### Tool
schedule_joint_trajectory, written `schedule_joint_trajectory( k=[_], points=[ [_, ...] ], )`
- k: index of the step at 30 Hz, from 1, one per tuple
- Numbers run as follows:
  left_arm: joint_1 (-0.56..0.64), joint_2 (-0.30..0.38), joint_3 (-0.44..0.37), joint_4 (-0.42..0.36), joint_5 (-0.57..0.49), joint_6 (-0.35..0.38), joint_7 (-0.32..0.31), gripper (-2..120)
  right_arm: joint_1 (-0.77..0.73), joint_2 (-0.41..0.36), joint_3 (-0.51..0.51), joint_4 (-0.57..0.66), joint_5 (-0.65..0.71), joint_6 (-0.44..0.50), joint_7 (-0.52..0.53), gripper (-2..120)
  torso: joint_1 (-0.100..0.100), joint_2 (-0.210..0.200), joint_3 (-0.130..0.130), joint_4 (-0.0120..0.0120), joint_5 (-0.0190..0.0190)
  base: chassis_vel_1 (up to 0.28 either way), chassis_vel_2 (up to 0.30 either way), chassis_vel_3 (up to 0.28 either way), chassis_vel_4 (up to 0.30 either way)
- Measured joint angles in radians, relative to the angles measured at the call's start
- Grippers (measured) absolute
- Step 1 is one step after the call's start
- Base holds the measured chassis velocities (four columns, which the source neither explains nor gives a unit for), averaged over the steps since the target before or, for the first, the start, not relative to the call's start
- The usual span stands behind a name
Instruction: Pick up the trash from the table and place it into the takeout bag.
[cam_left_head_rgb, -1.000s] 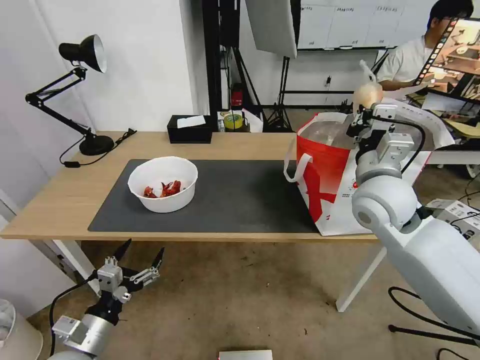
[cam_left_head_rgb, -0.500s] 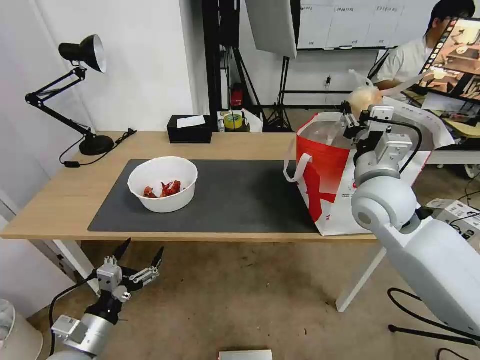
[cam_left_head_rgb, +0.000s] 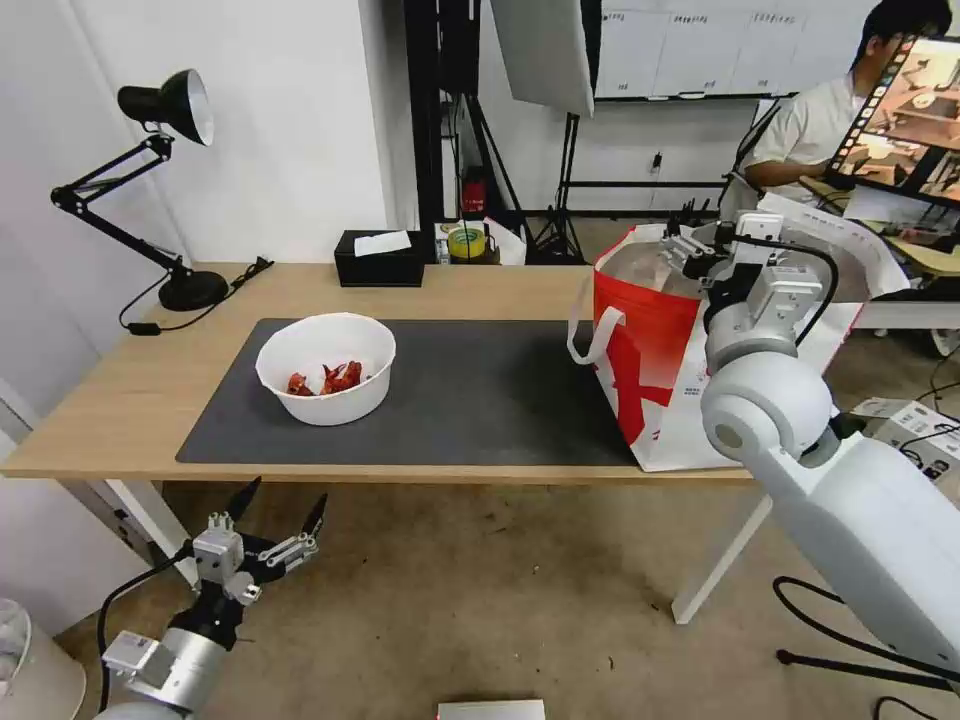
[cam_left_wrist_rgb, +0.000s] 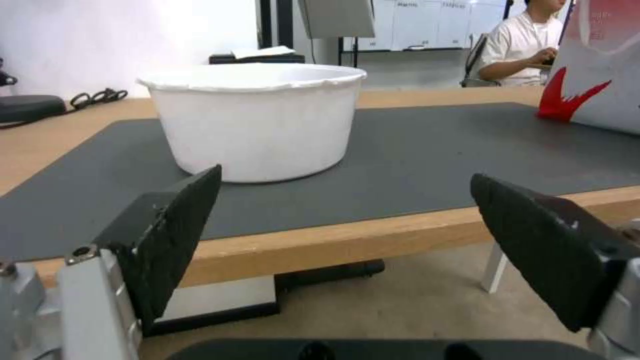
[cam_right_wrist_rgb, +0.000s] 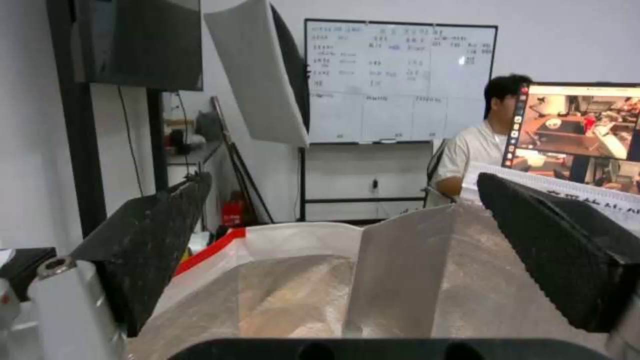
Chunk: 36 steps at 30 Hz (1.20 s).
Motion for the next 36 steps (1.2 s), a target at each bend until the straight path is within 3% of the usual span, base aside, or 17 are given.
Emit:
schedule_joint_trajectory(
  k=[11,22,31,33,36],
  points=[
    [-0.002,0.000,0.000,-0.003,-0.002,0.000,0.000,100,-0.012,-0.002,-0.001,0.007,-0.033,0.005,-0.041,100,0.000,0.000,0.000,0.0000,0.0000,0.000,0.000,0.000,0.000],
    [-0.004,-0.001,0.002,-0.014,-0.004,0.003,-0.002,100,-0.082,-0.015,-0.004,0.071,-0.046,0.067,-0.218,100,0.000,0.000,0.000,0.0000,0.0000,0.000,0.000,0.000,0.000],
    [-0.004,0.001,0.001,-0.014,-0.005,0.001,-0.002,100,-0.215,-0.027,0.015,0.122,-0.032,0.131,-0.395,100,0.000,0.000,0.000,0.0000,0.0000,0.000,0.000,0.000,0.000],
    [-0.004,0.004,0.001,-0.014,-0.006,0.001,-0.002,100,-0.292,-0.034,0.026,0.147,-0.039,0.167,-0.482,100,0.000,0.000,0.000,0.0000,0.0000,0.000,0.000,0.000,0.000],
    [-0.004,0.004,0.002,-0.014,-0.007,0.000,-0.002,100,-0.369,-0.026,0.042,0.169,-0.061,0.179,-0.515,100,0.000,0.000,0.000,0.0000,-0.0001,0.000,0.000,0.000,0.000]
  ],
)
